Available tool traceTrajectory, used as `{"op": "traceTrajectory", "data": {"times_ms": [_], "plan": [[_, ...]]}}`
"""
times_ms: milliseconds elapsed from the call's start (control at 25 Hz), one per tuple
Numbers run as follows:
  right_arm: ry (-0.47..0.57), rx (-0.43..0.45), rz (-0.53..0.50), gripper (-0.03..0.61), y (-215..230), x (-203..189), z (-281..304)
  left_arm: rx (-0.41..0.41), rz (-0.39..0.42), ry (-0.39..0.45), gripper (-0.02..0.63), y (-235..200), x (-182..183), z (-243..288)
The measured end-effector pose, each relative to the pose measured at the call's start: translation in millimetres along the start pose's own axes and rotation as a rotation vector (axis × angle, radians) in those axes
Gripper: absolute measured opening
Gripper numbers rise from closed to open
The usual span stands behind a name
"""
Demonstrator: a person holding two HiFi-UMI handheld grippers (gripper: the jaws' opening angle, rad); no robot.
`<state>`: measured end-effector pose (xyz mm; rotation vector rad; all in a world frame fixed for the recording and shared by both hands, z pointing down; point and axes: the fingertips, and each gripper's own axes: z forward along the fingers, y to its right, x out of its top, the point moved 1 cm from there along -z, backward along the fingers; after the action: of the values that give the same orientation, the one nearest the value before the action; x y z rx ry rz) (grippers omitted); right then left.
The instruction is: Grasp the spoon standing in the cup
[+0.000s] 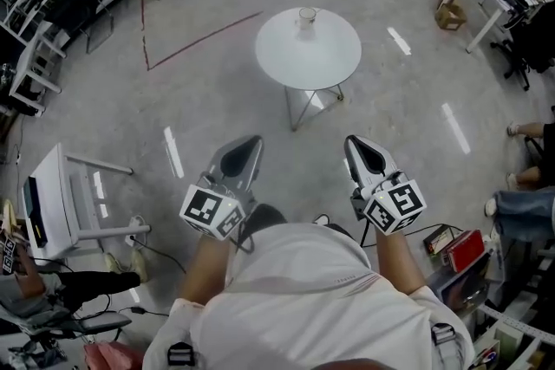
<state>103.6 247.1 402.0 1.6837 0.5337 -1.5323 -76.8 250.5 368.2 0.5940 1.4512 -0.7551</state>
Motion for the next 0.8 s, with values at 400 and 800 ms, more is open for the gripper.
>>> {"op": "traceTrajectory", "data": {"times_ms": [400, 800], "plan": [[-0.062, -0.02, 0.022, 0.006, 45.8, -8.9, 22.7, -0.054, -0.055, -0.031, 0.002, -8.2, -21.3, 62.0], [-0.09, -0.086, -0.012, 0.006, 109.1, 18.5, 125.8, -0.144, -0.071, -0.019, 0.002, -103.8, -8.1, 169.6]]}}
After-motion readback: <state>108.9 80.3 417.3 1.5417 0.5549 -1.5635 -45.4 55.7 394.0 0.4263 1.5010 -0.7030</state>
